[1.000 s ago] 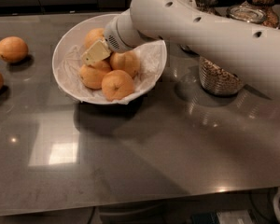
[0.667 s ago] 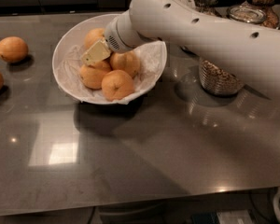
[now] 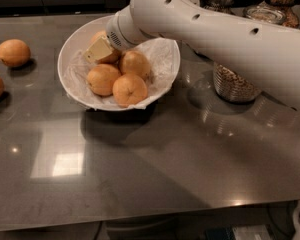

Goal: Pick orange from white bowl

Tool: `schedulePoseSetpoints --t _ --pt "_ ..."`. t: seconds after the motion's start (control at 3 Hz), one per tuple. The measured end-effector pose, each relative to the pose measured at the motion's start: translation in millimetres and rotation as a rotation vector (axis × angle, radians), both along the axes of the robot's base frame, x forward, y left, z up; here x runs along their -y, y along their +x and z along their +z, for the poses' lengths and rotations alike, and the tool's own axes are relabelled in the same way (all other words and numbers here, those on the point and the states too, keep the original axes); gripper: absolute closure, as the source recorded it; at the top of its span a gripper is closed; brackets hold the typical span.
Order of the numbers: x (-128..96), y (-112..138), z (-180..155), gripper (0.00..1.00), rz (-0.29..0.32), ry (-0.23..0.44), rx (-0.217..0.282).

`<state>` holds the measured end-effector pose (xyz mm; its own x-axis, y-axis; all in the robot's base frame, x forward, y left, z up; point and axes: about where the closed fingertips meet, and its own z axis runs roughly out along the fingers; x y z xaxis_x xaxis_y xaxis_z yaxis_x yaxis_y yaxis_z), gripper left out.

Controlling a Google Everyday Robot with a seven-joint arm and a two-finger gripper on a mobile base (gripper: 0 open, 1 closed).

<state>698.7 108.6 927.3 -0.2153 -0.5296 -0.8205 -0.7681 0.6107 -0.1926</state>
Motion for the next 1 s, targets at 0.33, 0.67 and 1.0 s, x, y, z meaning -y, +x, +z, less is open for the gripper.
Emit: schedulePoseSetpoints --t 0.33,0.67,1.0 --pt "-0.5 0.3 -1.3 0.34 -0.005 0.002 -0.011" --pt "-0.5 0.3 -1.3 0.58 -0.005 0.002 -0.011" --pt "-0.5 0.3 -1.3 0.81 -0.005 0.002 -0.011"
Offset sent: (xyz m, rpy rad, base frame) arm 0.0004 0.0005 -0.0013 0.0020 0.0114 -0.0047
